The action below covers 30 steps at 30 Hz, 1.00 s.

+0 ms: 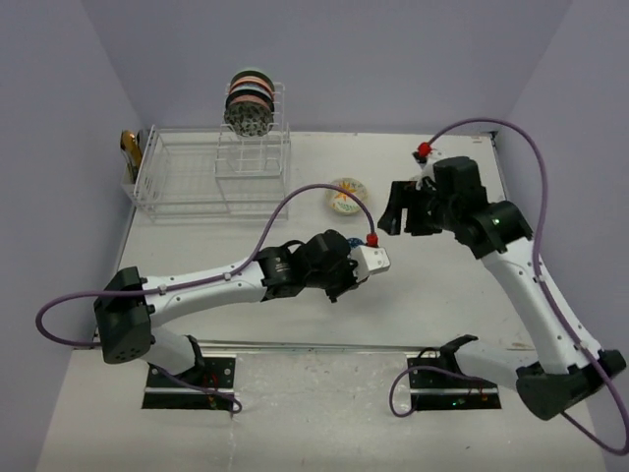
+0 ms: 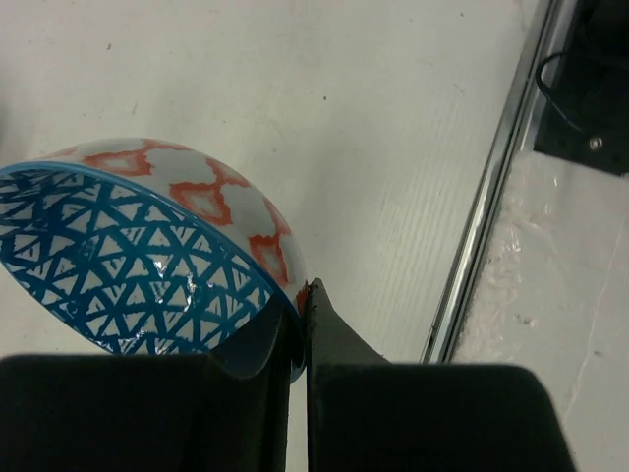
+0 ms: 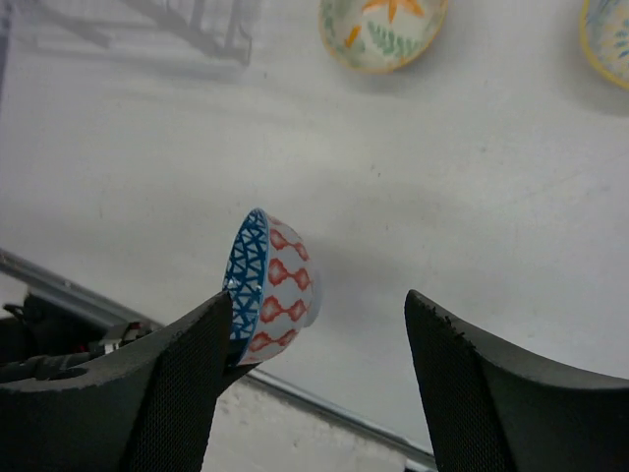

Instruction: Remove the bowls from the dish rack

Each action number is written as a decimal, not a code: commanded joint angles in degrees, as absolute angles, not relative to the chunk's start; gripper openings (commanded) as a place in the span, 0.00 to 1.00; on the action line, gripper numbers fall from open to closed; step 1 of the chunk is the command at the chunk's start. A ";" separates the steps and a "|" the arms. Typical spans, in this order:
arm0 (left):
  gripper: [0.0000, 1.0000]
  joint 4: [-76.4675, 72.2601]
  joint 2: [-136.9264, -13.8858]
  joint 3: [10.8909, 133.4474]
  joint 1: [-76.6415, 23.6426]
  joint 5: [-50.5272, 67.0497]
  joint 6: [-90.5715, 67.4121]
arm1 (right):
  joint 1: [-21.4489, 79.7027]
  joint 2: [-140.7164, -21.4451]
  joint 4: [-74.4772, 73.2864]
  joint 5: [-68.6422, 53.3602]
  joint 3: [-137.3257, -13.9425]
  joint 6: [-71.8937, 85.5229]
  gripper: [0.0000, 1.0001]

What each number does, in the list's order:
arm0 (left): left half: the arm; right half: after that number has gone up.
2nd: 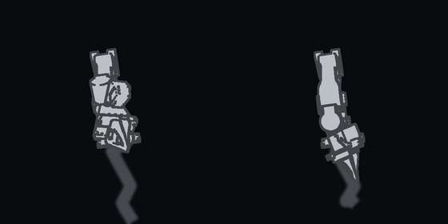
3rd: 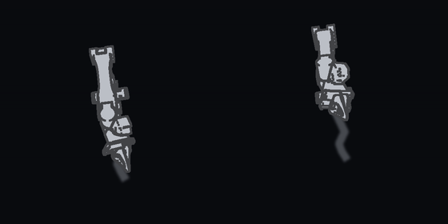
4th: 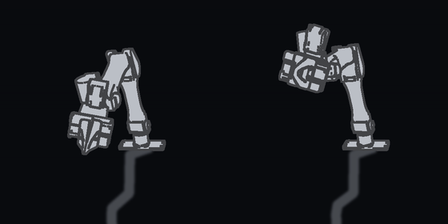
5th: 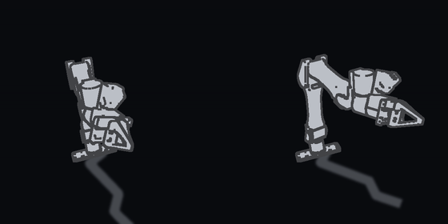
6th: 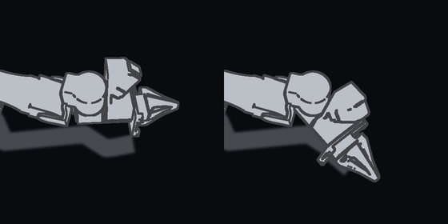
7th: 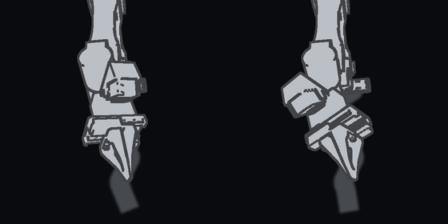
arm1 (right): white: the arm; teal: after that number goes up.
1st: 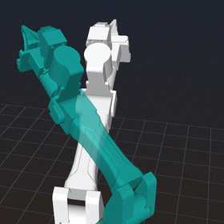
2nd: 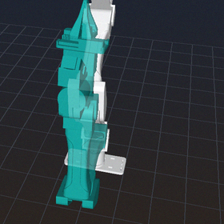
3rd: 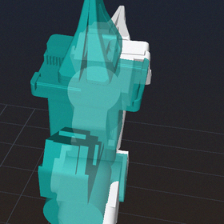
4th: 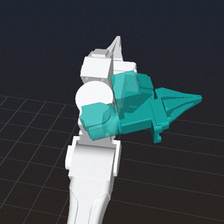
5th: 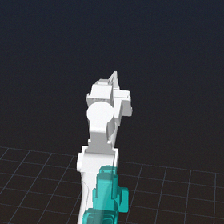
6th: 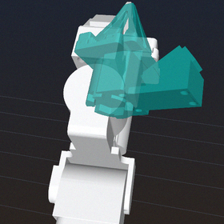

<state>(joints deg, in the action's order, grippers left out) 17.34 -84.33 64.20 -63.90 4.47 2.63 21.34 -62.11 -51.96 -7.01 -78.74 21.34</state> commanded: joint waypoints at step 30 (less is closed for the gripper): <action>0.00 21.18 -89.38 69.08 -66.80 2.12 13.80 | 39.02 -87.19 -56.96 2.64 -74.97 24.87 0.10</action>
